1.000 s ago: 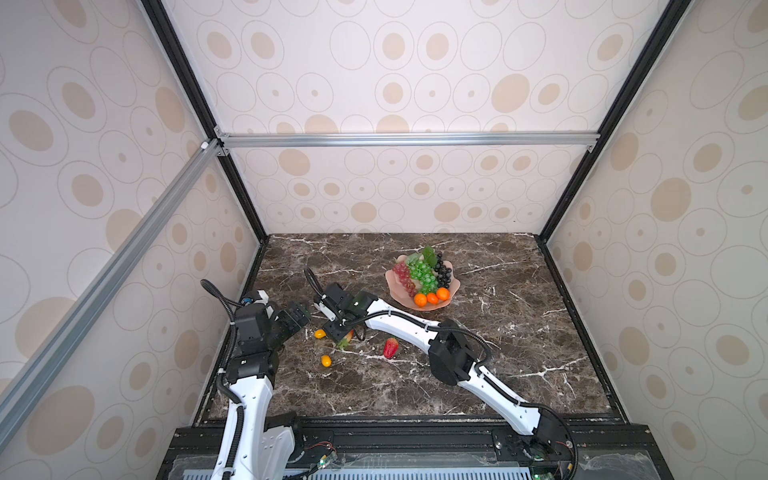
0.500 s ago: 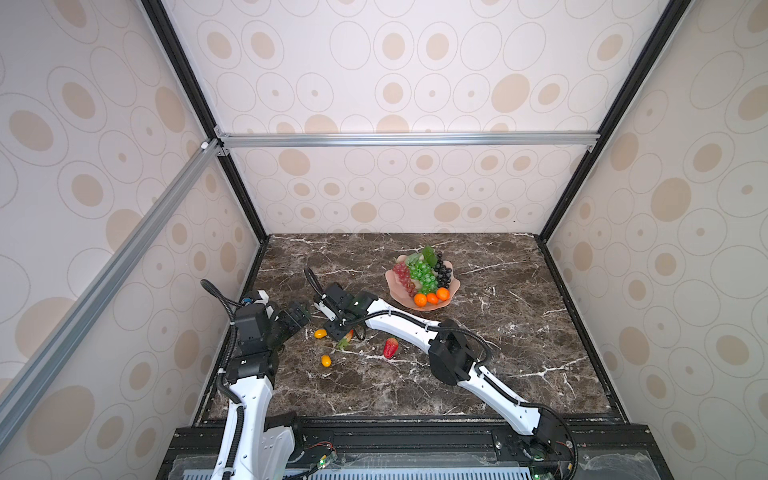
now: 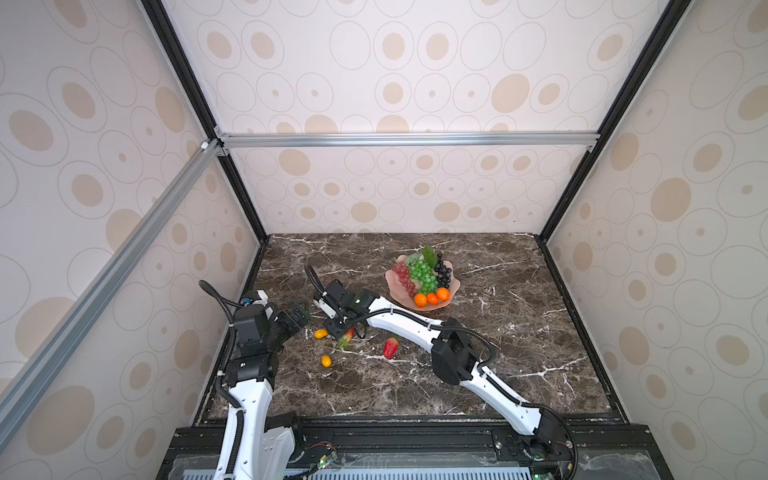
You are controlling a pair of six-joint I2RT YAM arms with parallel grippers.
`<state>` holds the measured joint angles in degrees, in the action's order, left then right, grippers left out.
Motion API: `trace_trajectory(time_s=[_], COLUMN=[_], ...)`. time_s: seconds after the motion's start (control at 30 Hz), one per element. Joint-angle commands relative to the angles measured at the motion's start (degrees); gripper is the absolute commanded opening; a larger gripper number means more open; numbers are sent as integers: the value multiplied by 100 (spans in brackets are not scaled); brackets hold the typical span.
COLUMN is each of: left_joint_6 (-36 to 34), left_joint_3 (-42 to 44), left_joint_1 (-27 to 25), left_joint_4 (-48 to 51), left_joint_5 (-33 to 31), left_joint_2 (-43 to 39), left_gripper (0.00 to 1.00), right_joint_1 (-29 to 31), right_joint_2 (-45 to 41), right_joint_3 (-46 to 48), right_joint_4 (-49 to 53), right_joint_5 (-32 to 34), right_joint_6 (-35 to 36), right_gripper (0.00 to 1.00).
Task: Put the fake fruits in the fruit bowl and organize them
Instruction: 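Lower the right gripper and close it on the orange fruit, then lift and carry the orange fruit with the right gripper to the bowl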
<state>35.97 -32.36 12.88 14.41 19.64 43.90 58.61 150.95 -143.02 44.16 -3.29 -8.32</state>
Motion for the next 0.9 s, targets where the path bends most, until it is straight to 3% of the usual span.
trace_trajectory(time_s=[0.0,0.27,0.5,0.87], left_joint_6=[-168,-292,-190,330], left_joint_3=[-190,-227,-123,151], left_joint_1=[50,43,-237,-1856], left_joint_4=[56,-267,-760,-1922], left_joint_5=[-26,524,931,515], left_joint_2=[-92,-88,-83,215], left_gripper=[98,98,98,98], right_joint_1=[-21,-87,-210,-478], right_joint_2=[-697,-1550,-2496,-3705], right_joint_3=[200,1084,2499,4351], right_joint_4=[-176,-556,-1084,-1805], right_joint_5=[-93,-141,-70,82], right_joint_6=[-47,-165,-354,-687], right_gripper=[42,41,41,41])
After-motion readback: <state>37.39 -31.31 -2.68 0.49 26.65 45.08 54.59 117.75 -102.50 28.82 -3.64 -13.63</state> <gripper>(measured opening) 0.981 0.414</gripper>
